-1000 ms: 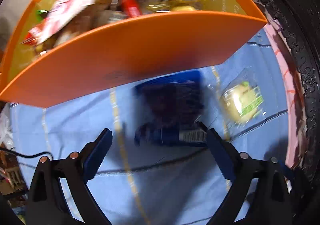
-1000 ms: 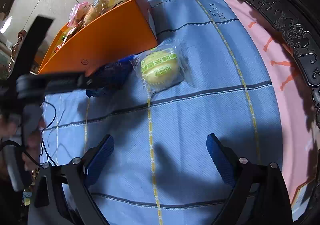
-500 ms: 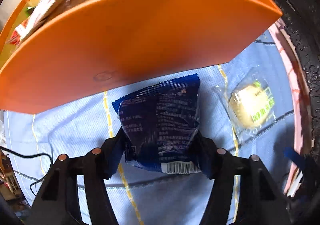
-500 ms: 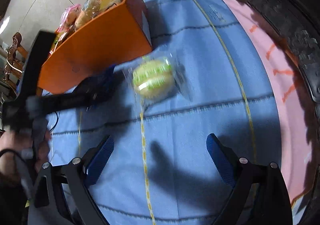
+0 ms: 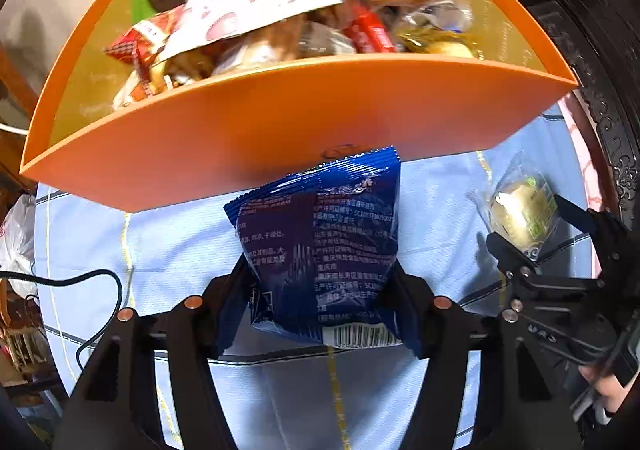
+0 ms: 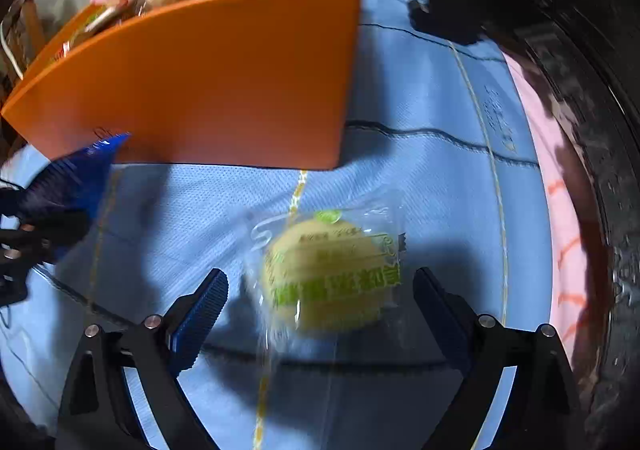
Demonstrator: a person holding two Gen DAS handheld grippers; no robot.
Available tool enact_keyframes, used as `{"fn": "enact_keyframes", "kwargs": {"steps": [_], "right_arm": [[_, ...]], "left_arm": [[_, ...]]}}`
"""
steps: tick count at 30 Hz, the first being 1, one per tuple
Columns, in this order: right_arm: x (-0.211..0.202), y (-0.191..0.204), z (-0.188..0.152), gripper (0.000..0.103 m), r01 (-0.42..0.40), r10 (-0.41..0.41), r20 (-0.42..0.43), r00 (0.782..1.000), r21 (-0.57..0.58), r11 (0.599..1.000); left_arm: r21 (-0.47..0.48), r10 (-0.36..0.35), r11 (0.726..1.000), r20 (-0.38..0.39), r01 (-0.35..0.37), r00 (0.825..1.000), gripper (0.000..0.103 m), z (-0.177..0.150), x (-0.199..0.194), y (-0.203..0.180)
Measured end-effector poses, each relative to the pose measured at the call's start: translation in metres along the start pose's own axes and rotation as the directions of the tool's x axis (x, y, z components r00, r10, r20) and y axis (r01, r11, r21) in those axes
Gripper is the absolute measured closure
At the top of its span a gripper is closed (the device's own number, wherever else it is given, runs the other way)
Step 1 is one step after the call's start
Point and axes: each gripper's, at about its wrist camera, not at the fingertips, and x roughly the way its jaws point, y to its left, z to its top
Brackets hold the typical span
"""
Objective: Organize snacks
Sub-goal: 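Grasp the blue wafer pack with left tool while right grasps green-labelled bun, then carry the blue pack and bun over the orange box and release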
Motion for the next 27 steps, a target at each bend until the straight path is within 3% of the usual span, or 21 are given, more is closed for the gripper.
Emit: {"fn": "enact_keyframes", "kwargs": {"steps": [1,3,5,17,27], "right_arm": [[0.001,0.0,0.001,0.014,0.006,-0.006,-0.004,1.0,0.0,1.0],[0.002,-0.003,0.001,0.033,-0.035,0.035,-0.019,0.999,0.016,0.999],[0.0,-0.004,0.003,0.037,-0.028,0.028,-0.018,0.999,0.007,1.0],[-0.048,0.011,-0.011,0.038,-0.16,0.16,0.035,0.987,0.014,0.987],[-0.104,0.027,0.009,0.038,-0.222,0.227,0.158,0.961,-0.049,0.974]], "left_arm": [[-0.003,0.001,1.0,-0.001,-0.001,1.0,0.041,0.0,0.0,0.003],[-0.007,0.003,1.0,0.0,-0.003,1.0,0.041,0.0,0.0,0.006],[-0.011,0.003,1.0,-0.004,-0.003,1.0,0.041,0.0,0.0,0.01],[-0.027,-0.006,1.0,0.006,0.006,1.0,0.041,-0.003,-0.003,0.004],[-0.051,-0.021,0.998,0.095,0.026,0.995,0.041,-0.007,-0.056,0.02]]}}
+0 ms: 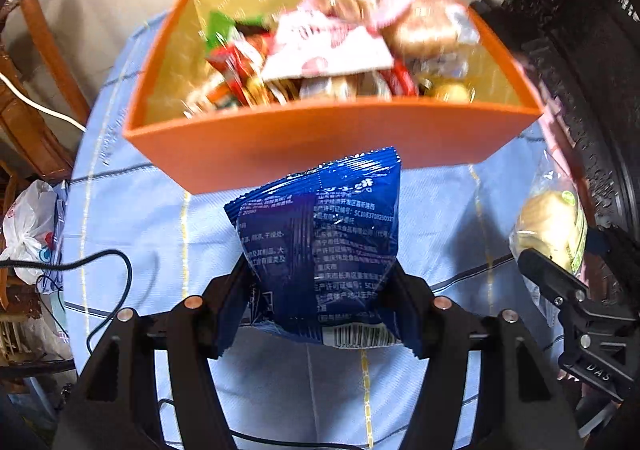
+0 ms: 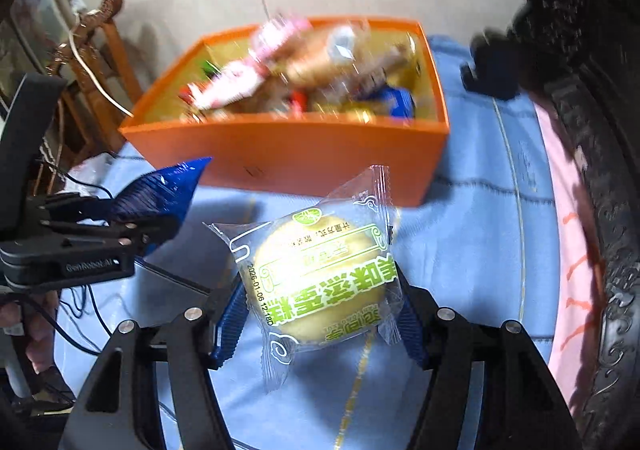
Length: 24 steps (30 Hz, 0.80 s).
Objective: Organize snacks
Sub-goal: 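Carry the blue pack and bun over the orange box and release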
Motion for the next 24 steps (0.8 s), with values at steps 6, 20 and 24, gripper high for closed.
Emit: {"fn": "enact_keyframes", "kwargs": {"steps": [6,20,24], "right_arm": [[-0.027,0.017,0.025,0.037,-0.021,0.022,0.077,0.997,-0.019,1.0],[-0.039,0.037,0.084,0.037,0.011,-0.006,0.188,0.982,-0.026,1.0],[-0.032,0.036,0.103,0.036,0.019,-0.013,0.201,0.98,-0.028,0.999]], "left_arm": [[-0.004,0.002,1.0,0.079,-0.002,0.997,0.041,0.01,-0.043,0.01],[-0.007,0.0,1.0,0.152,0.001,0.988,0.041,0.064,-0.072,0.029],[-0.004,0.011,1.0,0.154,-0.01,0.988,0.041,0.081,-0.067,0.031]]}}
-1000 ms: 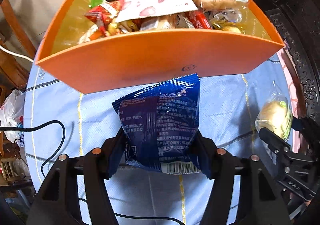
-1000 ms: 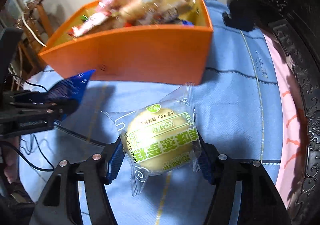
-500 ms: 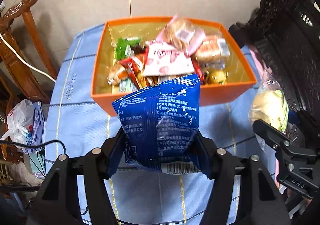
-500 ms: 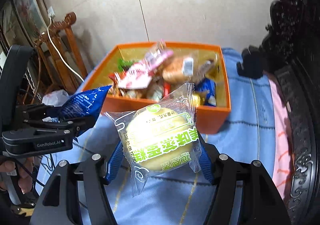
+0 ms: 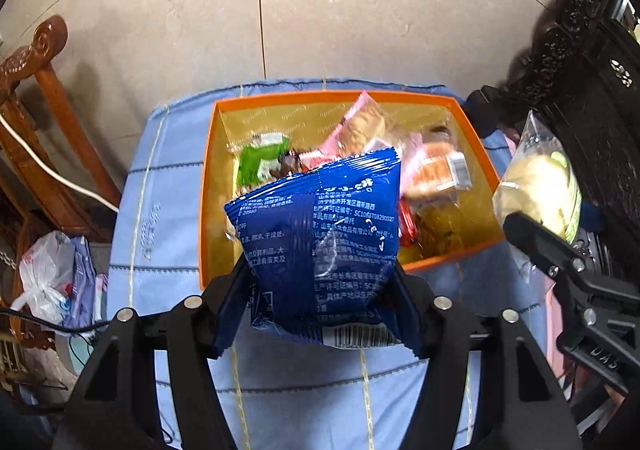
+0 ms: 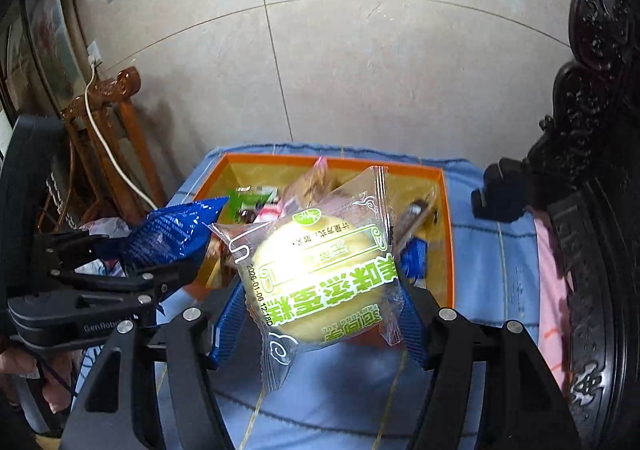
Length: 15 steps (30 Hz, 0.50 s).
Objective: Organize snacks
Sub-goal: 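Carry the blue pack and bun over the orange box and release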
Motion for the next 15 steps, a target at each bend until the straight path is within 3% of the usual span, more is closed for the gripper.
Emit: {"fn": "enact_keyframes", "kwargs": {"steps": [15], "right_arm": [[0.051,-0.018,0.037,0.036,-0.005,0.006,-0.011,1.0,0.034,0.999]], "left_arm": [[-0.013,0.043,0.999,-0.019,-0.043,0.999,0.041,0.049,0.039,0.009]]}}
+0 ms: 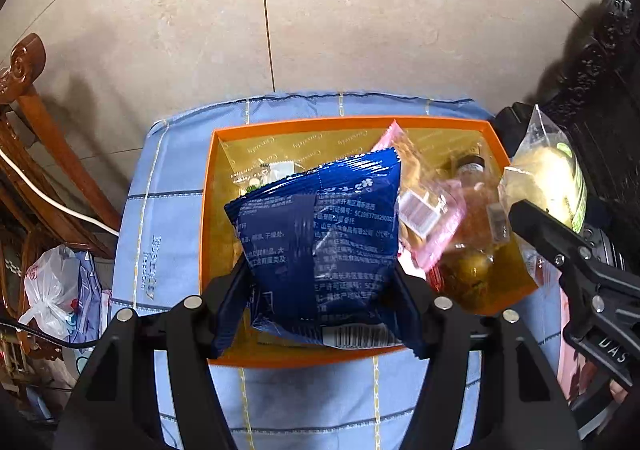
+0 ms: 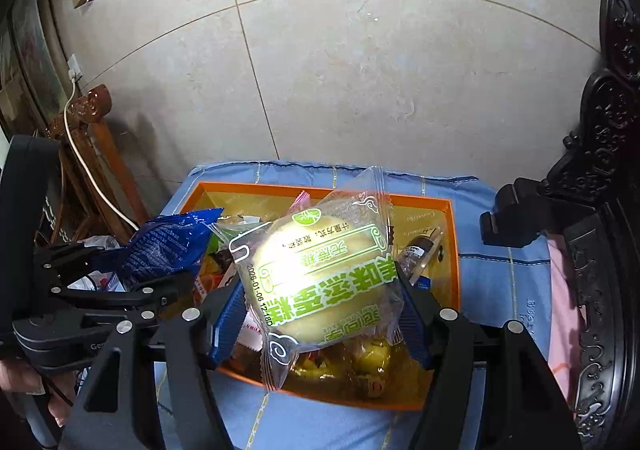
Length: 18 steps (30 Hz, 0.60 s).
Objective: Organize snacks
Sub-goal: 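Carry the blue pack and bun over the orange box and release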
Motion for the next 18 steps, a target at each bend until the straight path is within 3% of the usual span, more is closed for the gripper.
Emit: {"fn": "enact_keyframes", "kwargs": {"steps": [13,15,17,18], "right_arm": [[0.025,-0.006,0.008,0.035,0.002,-0.002,-0.013,1.0,0.019,1.0],[0.029,-0.009,0.01,0.029,0.008,-0.008,-0.016,1.0,0.03,1.0],[0.035,-0.012,0.011,0.024,0.031,-0.03,-0.023,0.999,0.045,0.999],[0.036,-0.012,0.012,0.024,0.06,-0.059,-0.026,0.998,0.045,0.997]], "left_arm": [[-0.015,0.015,1.0,-0.014,-0.015,1.0,0.041,0.015,0.018,0.004],[-0.02,0.024,1.0,-0.018,-0.024,1.0,0.039,0.018,0.02,0.005],[-0.026,0.035,0.999,-0.032,-0.036,0.999,0.024,0.02,0.025,0.006],[-0.029,0.039,0.999,-0.043,-0.04,0.998,0.011,0.02,0.027,0.007]]}}
